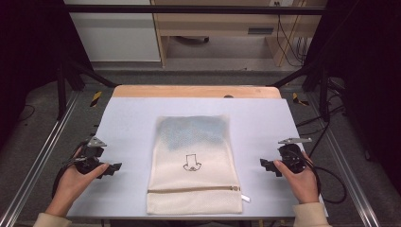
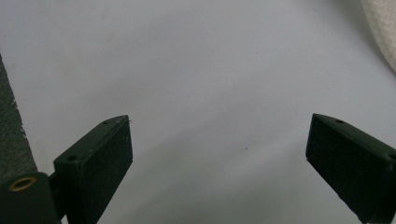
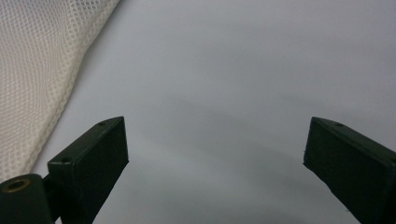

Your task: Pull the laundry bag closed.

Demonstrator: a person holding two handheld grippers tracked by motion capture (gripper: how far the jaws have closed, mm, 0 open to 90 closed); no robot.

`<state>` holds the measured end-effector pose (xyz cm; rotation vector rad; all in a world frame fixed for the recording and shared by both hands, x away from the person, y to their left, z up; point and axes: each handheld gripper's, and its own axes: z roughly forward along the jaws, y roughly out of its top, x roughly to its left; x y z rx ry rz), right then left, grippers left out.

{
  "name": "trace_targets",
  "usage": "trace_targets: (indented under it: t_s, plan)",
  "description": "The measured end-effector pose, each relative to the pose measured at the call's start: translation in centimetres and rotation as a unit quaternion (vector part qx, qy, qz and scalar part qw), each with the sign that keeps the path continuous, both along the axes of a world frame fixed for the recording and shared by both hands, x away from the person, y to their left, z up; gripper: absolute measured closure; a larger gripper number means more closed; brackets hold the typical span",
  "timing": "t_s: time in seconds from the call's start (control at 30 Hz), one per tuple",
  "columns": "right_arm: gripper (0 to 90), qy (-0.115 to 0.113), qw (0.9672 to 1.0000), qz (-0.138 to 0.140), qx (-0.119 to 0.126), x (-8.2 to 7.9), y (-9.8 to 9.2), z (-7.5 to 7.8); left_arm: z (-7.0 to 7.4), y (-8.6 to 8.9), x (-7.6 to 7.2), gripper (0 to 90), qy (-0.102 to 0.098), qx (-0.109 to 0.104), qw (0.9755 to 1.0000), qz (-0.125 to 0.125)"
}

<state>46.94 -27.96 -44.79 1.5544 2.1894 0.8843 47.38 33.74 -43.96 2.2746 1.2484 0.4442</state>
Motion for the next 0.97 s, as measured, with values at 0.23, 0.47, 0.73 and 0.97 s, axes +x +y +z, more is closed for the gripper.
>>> trace_targets:
  t_s: [0.23, 0.47, 0.73, 0.97]
  plan:
    - [6.1, 0.0, 1.0, 0.009, 0.002, -0.6, -0.2, -1.2, -0.8, 0.2, -0.2, 7.2, -0.008, 0.008, 0.9999, 0.007]
    - [6.1, -0.025, 0.9997, 0.008, 0.004, -1.9, -0.5, -1.9, -1.7, 0.8, -1.0, 6.2, -0.045, -0.011, 0.9988, 0.016]
    - [7.9, -0.044, 0.999, 0.004, -0.009, -3.7, -0.3, -2.6, -2.0, 1.3, -2.2, 5.0, -0.081, -0.022, 0.996, 0.032]
    - [9.0, -0.078, 0.9968, 0.007, -0.017, -3.7, 0.3, -2.3, -2.1, 0.5, -2.9, 5.4, -0.1, -0.02, 0.9946, 0.021]
